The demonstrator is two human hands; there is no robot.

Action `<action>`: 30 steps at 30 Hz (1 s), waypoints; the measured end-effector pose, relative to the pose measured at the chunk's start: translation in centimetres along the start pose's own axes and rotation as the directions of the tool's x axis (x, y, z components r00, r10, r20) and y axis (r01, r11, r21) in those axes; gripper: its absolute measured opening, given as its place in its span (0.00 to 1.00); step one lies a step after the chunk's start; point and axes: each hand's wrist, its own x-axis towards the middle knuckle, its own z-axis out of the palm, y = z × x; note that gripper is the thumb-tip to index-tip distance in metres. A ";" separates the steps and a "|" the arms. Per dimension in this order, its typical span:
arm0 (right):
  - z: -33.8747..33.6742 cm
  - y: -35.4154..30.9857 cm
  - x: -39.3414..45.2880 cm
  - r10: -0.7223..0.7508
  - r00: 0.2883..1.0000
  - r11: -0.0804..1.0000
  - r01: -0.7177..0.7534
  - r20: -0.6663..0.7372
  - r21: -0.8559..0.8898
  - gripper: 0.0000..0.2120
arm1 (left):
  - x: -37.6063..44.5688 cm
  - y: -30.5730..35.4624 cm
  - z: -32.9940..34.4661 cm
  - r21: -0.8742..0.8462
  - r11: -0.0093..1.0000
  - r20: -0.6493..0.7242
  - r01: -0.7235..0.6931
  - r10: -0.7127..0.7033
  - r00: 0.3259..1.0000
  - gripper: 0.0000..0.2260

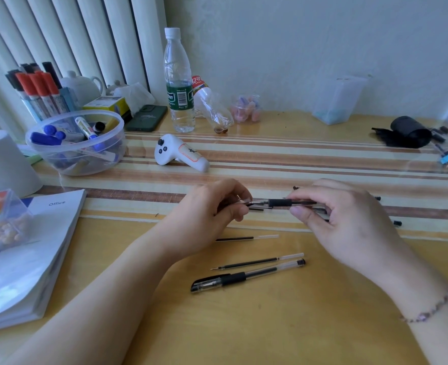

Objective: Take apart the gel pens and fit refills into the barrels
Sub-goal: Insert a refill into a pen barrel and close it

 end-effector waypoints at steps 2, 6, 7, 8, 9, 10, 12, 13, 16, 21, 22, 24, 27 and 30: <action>0.0 0.1 0.0 0.000 1.000 1.000 0.000 0.000 0.008 0.10 | 0.0 0.0 0.1 0.024 1.000 -0.007 -0.012 0.012 1.000 0.03; -0.2 0.3 0.1 0.007 1.000 1.000 -0.007 -0.026 0.006 0.08 | 0.1 -0.1 0.0 0.036 0.999 -0.036 -0.029 0.030 0.999 0.03; -0.2 0.3 0.1 0.013 1.000 1.000 -0.012 -0.024 0.004 0.08 | 0.0 -0.1 -0.1 0.027 0.999 -0.042 -0.032 0.034 0.999 0.03; -0.2 0.2 0.1 0.013 1.000 1.000 -0.013 -0.018 0.006 0.08 | 0.0 -0.1 0.0 0.019 0.999 -0.046 -0.035 0.036 0.998 0.03; -0.2 0.1 0.1 0.006 1.000 1.000 -0.006 -0.009 0.009 0.09 | 0.0 -0.1 0.0 0.015 0.999 -0.045 -0.037 0.037 0.998 0.03; -0.2 -0.1 0.1 -0.005 1.000 1.000 0.005 0.002 0.012 0.09 | 0.0 0.0 0.1 0.015 0.999 -0.039 -0.040 0.040 0.998 0.03; -0.1 -0.5 0.0 -0.033 0.999 0.999 0.032 0.029 0.018 0.10 | -0.1 0.1 0.4 0.022 0.998 -0.014 -0.052 0.053 0.999 0.04; 0.0 -0.7 0.0 -0.045 0.998 0.999 0.044 0.040 0.017 0.10 | -0.1 0.2 0.5 0.023 0.998 0.002 -0.058 0.058 0.998 0.04; -0.1 -1.2 -0.2 -0.050 0.998 0.999 0.049 0.033 0.019 0.09 | -0.2 0.4 0.7 0.022 0.997 0.016 -0.073 0.072 0.997 0.05; -0.3 -1.5 -0.2 -0.044 0.999 0.999 0.044 0.010 0.006 0.08 | -0.3 0.5 0.9 0.009 0.998 -0.005 -0.064 0.065 0.998 0.05; -0.2 -1.6 -0.2 -0.045 0.999 0.999 0.045 0.012 0.006 0.08 | -0.3 0.5 0.9 0.015 0.998 -0.003 -0.061 0.061 0.998 0.05; -0.1 -1.4 -0.2 -0.051 0.999 0.999 0.051 0.009 0.013 0.08 | -0.3 0.5 0.8 0.020 0.998 -0.002 -0.059 0.059 0.998 0.05; 0.3 -1.3 -0.2 -0.066 0.998 0.998 0.066 -0.008 0.023 0.08 | -0.3 0.4 0.7 0.022 0.998 0.006 -0.054 0.054 0.999 0.06; 0.6 -1.1 -0.2 -0.065 0.997 0.997 0.066 -0.030 0.040 0.08 | -0.4 0.5 0.8 0.046 0.997 -0.003 -0.064 0.065 0.998 0.06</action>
